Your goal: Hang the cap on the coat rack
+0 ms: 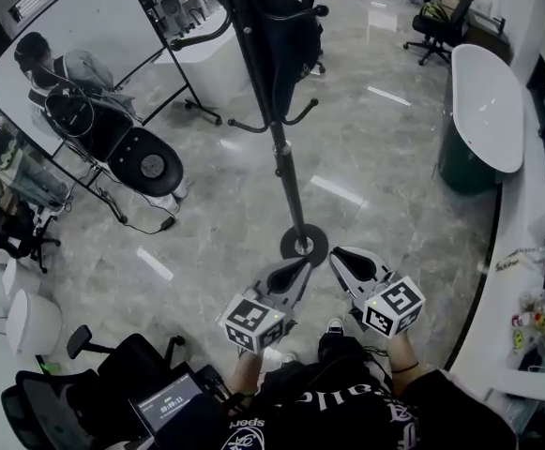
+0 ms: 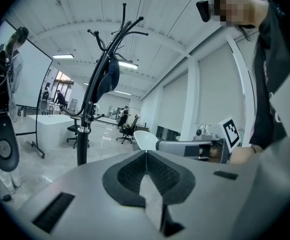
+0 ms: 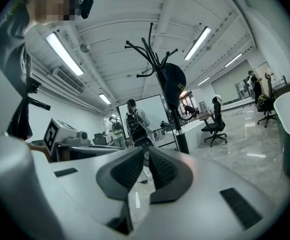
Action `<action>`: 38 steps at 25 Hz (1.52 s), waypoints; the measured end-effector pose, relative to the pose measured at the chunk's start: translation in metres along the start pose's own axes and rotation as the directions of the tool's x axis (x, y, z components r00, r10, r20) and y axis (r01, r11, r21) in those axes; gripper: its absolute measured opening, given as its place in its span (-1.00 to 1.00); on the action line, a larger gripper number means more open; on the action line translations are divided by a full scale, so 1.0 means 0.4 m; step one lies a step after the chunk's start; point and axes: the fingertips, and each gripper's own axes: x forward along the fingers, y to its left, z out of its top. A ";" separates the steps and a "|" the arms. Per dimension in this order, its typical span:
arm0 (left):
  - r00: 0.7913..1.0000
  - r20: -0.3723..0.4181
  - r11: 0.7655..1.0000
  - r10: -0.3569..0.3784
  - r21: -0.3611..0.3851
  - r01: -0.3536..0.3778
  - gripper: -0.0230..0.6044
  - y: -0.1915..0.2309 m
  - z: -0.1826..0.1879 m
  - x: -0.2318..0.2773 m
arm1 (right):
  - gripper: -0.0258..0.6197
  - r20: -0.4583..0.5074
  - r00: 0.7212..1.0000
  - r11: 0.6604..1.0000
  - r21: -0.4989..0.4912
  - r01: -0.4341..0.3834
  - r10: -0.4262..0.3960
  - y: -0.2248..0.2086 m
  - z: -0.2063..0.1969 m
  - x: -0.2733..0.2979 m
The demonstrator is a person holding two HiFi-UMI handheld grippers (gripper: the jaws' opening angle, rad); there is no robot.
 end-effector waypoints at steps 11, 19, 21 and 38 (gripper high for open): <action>1.000 0.000 1.000 -0.009 0.029 0.009 -0.92 0.028 -0.080 -0.336 | -0.78 0.009 1.000 0.999 0.053 0.004 -0.005 0.336 -0.089 0.058; 0.999 -0.018 0.999 -0.042 -0.017 0.042 -0.92 0.009 -0.155 -0.527 | -0.78 -0.017 0.997 0.995 0.070 0.072 -0.071 0.531 -0.198 0.012; 0.997 -0.018 0.997 -0.069 -0.023 0.068 -0.92 -0.015 -0.174 -0.545 | -0.78 -0.024 0.995 0.993 0.071 0.095 -0.093 0.558 -0.215 -0.018; 0.989 0.034 0.990 -0.141 -0.020 0.141 -0.92 -0.215 -0.176 -0.558 | -0.78 -0.063 0.983 0.985 0.017 0.171 -0.170 0.629 -0.251 -0.226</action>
